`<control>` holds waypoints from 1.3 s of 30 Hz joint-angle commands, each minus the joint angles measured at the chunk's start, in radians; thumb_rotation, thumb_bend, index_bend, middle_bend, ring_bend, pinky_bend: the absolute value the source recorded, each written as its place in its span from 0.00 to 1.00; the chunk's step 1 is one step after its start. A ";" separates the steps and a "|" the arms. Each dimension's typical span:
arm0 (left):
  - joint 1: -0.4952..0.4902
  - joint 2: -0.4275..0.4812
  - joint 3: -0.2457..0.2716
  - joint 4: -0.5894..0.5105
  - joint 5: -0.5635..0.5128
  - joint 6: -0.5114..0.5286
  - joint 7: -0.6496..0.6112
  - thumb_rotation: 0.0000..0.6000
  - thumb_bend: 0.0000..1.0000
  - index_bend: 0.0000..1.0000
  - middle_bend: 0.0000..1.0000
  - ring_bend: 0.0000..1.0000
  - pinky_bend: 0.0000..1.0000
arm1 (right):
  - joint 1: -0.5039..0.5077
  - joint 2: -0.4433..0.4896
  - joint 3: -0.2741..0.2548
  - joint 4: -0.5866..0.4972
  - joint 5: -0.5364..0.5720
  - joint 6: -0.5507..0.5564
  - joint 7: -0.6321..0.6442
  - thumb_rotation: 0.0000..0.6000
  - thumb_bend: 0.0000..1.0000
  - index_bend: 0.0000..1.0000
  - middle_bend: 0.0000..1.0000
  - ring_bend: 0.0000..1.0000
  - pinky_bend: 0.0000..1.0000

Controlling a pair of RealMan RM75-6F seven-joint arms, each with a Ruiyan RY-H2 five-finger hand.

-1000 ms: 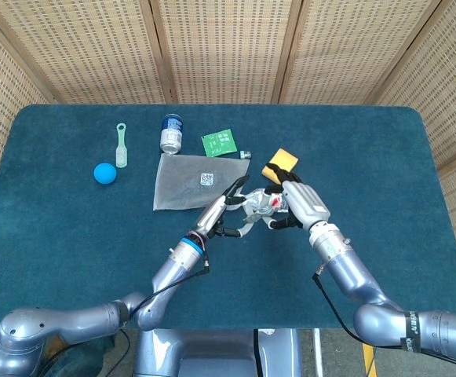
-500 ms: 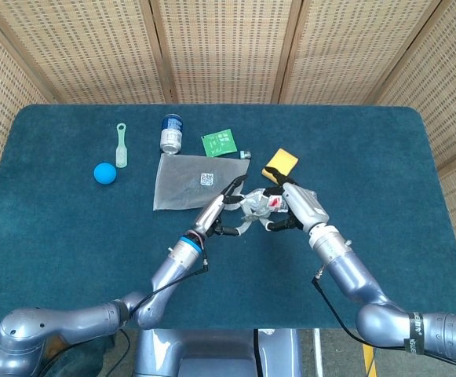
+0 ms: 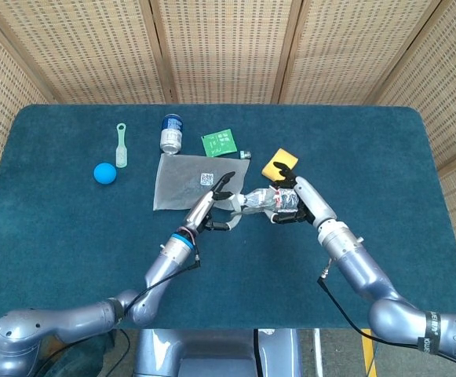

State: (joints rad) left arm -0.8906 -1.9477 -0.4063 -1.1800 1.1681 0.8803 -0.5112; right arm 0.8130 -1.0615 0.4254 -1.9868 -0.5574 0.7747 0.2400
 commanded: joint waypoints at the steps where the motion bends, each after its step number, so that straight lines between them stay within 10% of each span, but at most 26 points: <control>1: 0.010 0.013 0.005 0.007 0.001 -0.001 -0.002 1.00 0.45 0.79 0.00 0.00 0.00 | -0.010 0.011 0.011 0.002 -0.009 -0.004 0.020 1.00 0.78 0.84 0.04 0.00 0.00; 39: 0.275 0.546 0.126 0.233 0.085 0.059 -0.025 1.00 0.48 0.81 0.00 0.00 0.00 | -0.122 0.070 -0.034 0.105 -0.120 -0.025 0.105 1.00 0.78 0.85 0.04 0.00 0.00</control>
State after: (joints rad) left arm -0.6249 -1.4166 -0.2863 -0.9552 1.2519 0.9420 -0.5404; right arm 0.6913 -0.9938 0.3901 -1.8905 -0.6776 0.7564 0.3412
